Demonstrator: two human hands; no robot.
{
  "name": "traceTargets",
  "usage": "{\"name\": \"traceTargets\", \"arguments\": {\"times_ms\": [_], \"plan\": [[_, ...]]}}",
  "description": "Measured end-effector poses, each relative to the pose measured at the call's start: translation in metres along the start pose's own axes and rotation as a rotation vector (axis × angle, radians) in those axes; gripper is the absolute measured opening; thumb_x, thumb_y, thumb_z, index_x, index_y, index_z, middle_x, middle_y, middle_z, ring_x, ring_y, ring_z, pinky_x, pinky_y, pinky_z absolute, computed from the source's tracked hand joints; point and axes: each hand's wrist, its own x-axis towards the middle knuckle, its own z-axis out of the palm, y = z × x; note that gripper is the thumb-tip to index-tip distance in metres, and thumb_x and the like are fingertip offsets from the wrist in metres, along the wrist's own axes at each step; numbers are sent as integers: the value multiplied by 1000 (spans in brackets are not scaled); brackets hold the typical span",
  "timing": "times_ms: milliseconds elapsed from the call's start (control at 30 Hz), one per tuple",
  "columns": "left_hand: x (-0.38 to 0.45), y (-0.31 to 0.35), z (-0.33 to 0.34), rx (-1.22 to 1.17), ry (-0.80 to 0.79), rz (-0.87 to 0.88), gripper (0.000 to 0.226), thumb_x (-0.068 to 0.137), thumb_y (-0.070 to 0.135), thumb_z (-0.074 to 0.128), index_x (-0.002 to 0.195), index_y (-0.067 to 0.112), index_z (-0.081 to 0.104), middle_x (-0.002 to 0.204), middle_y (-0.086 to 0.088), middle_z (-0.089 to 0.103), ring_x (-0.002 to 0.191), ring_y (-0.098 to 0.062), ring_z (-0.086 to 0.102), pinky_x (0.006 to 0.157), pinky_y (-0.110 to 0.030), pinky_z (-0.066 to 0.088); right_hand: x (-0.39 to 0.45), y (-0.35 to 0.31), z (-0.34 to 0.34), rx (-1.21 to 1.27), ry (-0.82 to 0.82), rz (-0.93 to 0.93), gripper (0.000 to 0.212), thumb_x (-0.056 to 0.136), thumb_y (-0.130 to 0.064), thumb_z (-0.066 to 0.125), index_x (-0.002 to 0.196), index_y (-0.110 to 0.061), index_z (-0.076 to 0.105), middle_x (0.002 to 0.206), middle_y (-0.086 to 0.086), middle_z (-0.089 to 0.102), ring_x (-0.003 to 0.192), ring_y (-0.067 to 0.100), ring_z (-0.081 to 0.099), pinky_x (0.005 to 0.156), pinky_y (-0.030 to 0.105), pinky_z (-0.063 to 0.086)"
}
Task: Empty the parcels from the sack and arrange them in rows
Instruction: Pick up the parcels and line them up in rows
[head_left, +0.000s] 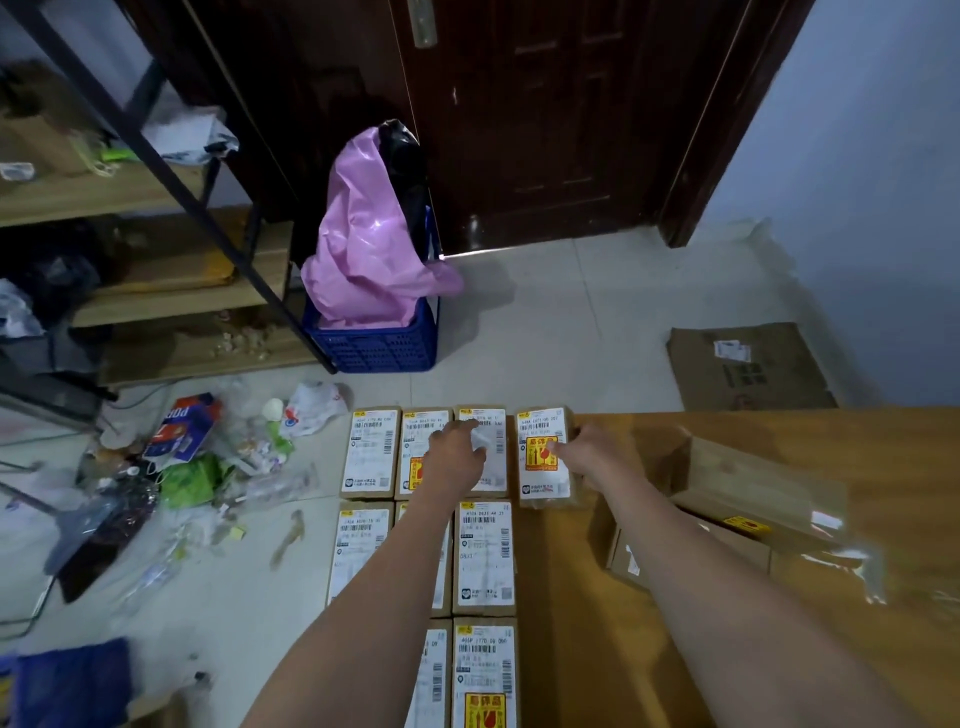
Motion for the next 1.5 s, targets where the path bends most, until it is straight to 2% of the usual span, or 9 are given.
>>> {"name": "traceTargets", "arguments": {"times_ms": [267, 433, 733, 833, 933, 1067, 1200, 1300, 1500], "plan": [[21, 0, 5, 215, -82, -3, 79, 89, 25, 68, 152, 39, 23, 163, 6, 8, 150, -37, 2, 115, -68, 8, 33, -4, 11, -74, 34, 35, 32, 93, -22, 68, 121, -8, 62, 122, 10, 69, 106, 28, 68, 73, 33, 57], [24, 4, 8, 215, -76, -13, 82, 86, 26, 72, 152, 40, 24, 163, 4, 7, 150, -39, 0, 114, -71, 8, 43, -7, 16, -124, -7, 72, 30, 92, -19, 70, 119, -8, 63, 119, 8, 70, 105, 26, 68, 72, 33, 54], [24, 4, 8, 251, -66, -14, 84, 85, 30, 73, 152, 40, 23, 163, 3, 9, 150, -38, 4, 114, -69, 13, 41, -8, 20, -65, -12, 82, 27, 94, -15, 67, 119, -7, 62, 121, 11, 69, 108, 27, 68, 55, 25, 47], [24, 4, 7, 245, -73, -9, 84, 85, 30, 72, 152, 40, 22, 163, 2, 8, 150, -38, 3, 114, -69, 13, 39, -7, 20, -68, -10, 71, 31, 95, -18, 66, 123, -7, 61, 124, 10, 68, 111, 26, 67, 58, 24, 48], [22, 5, 7, 204, -71, -7, 83, 87, 30, 71, 153, 37, 22, 164, 1, 5, 151, -36, -3, 116, -66, 7, 37, -5, 19, -63, 10, 58, 36, 94, -21, 67, 127, -9, 58, 128, 10, 66, 114, 27, 65, 73, 31, 53], [14, 17, 9, 125, -60, 5, 80, 89, 28, 68, 154, 35, 22, 165, 1, 5, 151, -32, -5, 118, -64, 4, 22, -9, 7, -173, 85, 0, 46, 97, -20, 62, 139, -5, 49, 140, 12, 56, 126, 29, 56, 84, 30, 45], [5, 41, 12, 115, -52, 59, 76, 90, 28, 66, 153, 35, 24, 164, 1, 10, 151, -33, -2, 118, -64, 7, 9, -2, -23, -309, 247, -183, 54, 92, -5, 58, 144, -10, 43, 130, 12, 58, 111, 29, 62, 82, 32, 53], [-4, 68, 23, 103, -70, 117, 72, 92, 25, 64, 153, 33, 26, 163, 0, 13, 151, -33, 2, 118, -62, 9, -2, 9, -55, -351, 331, -207, 58, 89, 3, 53, 143, -15, 43, 130, 12, 53, 110, 28, 59, 76, 30, 50], [-27, 127, 62, 19, -129, 249, 64, 89, 18, 63, 148, 21, 38, 153, -12, 33, 141, -35, 27, 114, -47, 31, -29, 56, -131, -312, 586, -180, 50, 88, -6, 60, 136, -18, 50, 127, 15, 60, 120, 35, 54, 102, 43, 46]]}}
